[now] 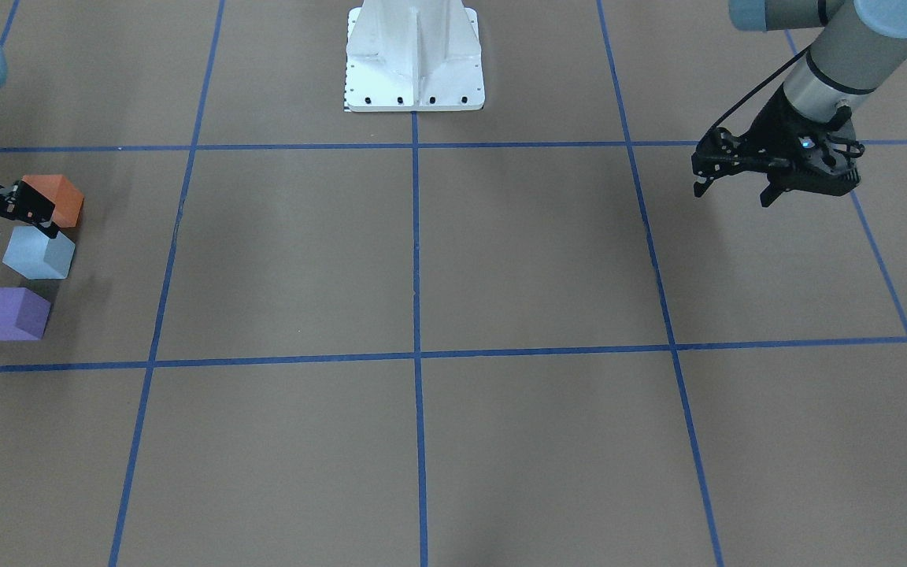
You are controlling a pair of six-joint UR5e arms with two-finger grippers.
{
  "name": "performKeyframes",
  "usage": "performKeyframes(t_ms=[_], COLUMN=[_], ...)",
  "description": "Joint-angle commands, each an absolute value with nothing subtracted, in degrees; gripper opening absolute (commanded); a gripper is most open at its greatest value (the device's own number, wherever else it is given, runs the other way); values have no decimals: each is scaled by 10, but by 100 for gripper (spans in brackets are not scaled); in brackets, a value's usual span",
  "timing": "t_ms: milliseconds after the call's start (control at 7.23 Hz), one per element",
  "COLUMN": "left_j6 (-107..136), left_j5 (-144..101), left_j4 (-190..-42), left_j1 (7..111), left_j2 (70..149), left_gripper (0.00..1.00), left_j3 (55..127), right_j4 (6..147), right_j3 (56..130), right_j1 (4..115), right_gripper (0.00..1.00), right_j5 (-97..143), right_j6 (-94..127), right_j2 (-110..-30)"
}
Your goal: Place blue block between orange and purple blocks
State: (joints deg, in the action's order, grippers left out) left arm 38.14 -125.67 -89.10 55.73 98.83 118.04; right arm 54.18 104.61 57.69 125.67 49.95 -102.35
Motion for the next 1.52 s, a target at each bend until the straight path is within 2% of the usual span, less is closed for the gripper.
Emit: performKeyframes(t_ms=[0, 277, 553, 692, 969, 1384], left_j6=[374, 265, 114, 32, -70, -12], left_j5=[-1258, -1282, -1304, -1316, -1358, -1356], left_j4=[-890, -889, -888, -889, -895, -889], left_j1=[568, 640, 720, 764, 844, 846], left_j2=[974, 925, 893, 887, 887, 902], left_gripper=[100, 100, 100, 100, 100, 100], left_j3=[1185, 1180, 1138, 1100, 1020, 1022], right_j4=[543, 562, 674, 754, 860, 984], right_j3=[1083, 1067, 1071, 1075, 1071, 1066], right_j1=[659, 776, 846, 878, 883, 848], right_gripper=[100, 100, 100, 100, 100, 100], right_j5=[1286, 1355, 1365, 1366, 1363, 1356], right_j6=[490, 372, 235, 170, 102, 97], right_j2=[-1056, -1056, -1042, -1011, -959, -875])
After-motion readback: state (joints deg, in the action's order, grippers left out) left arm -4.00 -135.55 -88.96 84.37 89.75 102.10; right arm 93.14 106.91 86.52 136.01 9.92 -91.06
